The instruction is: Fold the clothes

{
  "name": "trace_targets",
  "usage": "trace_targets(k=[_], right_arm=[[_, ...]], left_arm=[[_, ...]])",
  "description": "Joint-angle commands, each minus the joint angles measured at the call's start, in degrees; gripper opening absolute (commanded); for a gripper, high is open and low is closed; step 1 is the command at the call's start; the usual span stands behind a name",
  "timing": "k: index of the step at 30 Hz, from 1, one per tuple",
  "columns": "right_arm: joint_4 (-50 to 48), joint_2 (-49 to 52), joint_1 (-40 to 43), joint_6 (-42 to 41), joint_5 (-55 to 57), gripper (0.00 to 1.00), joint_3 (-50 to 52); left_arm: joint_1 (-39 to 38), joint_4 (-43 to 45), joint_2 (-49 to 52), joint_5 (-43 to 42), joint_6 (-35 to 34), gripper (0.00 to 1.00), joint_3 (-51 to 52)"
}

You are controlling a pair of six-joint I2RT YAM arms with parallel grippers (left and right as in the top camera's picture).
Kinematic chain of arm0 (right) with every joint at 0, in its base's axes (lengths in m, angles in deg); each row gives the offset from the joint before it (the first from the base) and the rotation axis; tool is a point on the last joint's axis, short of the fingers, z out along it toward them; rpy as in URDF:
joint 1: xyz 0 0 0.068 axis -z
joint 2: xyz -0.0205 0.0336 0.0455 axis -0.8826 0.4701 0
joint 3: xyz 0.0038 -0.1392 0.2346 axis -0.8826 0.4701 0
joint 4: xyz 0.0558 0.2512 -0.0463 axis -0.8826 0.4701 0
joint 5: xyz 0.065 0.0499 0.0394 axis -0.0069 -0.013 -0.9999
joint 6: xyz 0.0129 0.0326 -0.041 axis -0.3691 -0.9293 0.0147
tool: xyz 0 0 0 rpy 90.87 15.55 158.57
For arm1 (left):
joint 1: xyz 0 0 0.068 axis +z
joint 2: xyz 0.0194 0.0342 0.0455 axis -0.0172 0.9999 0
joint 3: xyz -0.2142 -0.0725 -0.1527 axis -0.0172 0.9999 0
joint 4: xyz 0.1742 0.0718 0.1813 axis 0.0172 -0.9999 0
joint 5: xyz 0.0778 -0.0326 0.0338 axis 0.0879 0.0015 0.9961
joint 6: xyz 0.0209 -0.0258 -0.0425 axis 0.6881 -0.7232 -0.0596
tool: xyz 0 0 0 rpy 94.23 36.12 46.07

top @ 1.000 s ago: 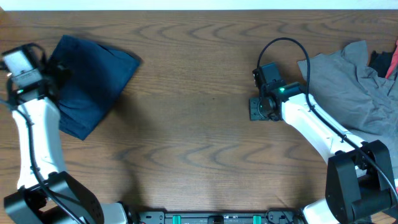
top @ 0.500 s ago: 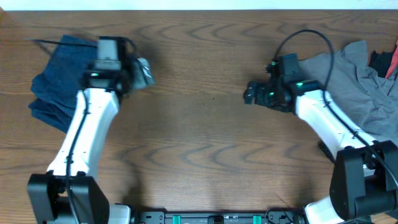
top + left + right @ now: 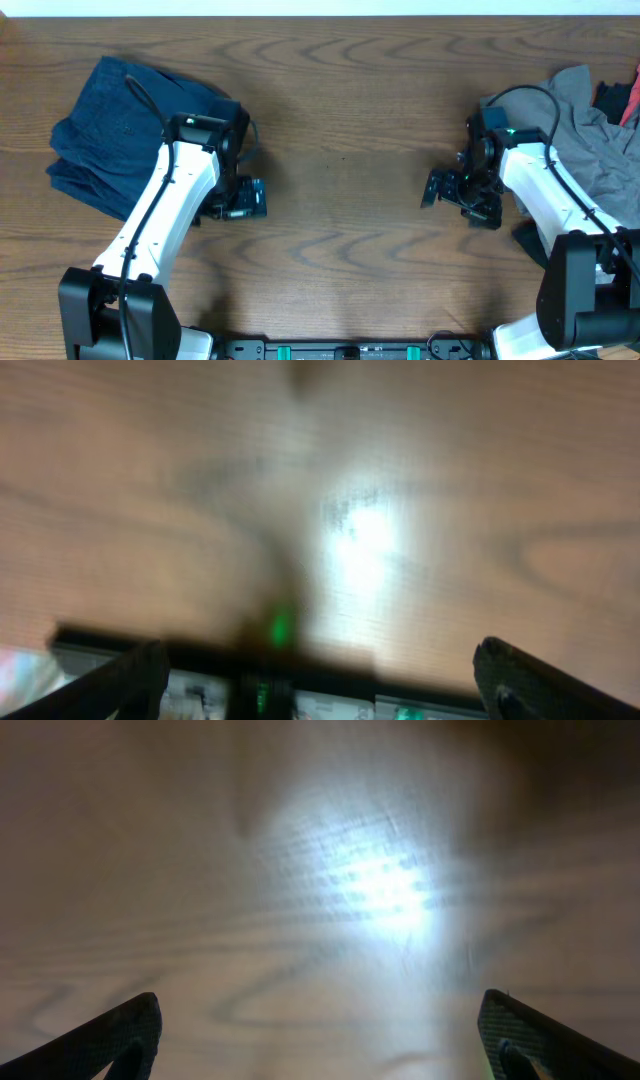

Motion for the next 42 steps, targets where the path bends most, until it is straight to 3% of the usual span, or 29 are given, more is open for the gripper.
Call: trace_targets(k=[1,7,13,19,27,31,42], right_arm=[[0.8,0.2,-1.6,4.0,-3.7,0.99,2.2],[0.2,-4.2,-3.2,6.7,-14.9,0.99,9.1],[-0.7,-18.3,-4.5,-0.8,-8.2,0.99,17.0],[-6.6,-41.0,-9.9,-6.8,4.9,0.99,21.2],[-11.9,-66.8,-18.0,-11.6,23.6,0.99,24.7],[-12.3,-70.9,-18.1,-11.6,28.8,0.99,25.1],[-11.4,-71.0,-18.1,-11.5,28.5,0.99,25.1]], left_arm=[[-0.1,-3.7,0.2,-5.0,-0.5,0.98,-0.2],[-0.1,-7.8,-1.6,-8.3,-0.3,0.98,2.0],[-0.1,-6.0,-11.1,-8.7,-0.7,0.98,6.6],[-0.1,5.2,-32.7,-6.7,-2.2,0.98,13.0],[-0.1,19.0,-61.7,7.4,-2.2,0.98,21.4],[-0.1,24.0,-67.6,11.0,-2.2,0.98,25.9],[-0.1,24.2,-67.6,10.9,-2.2,0.98,27.5]])
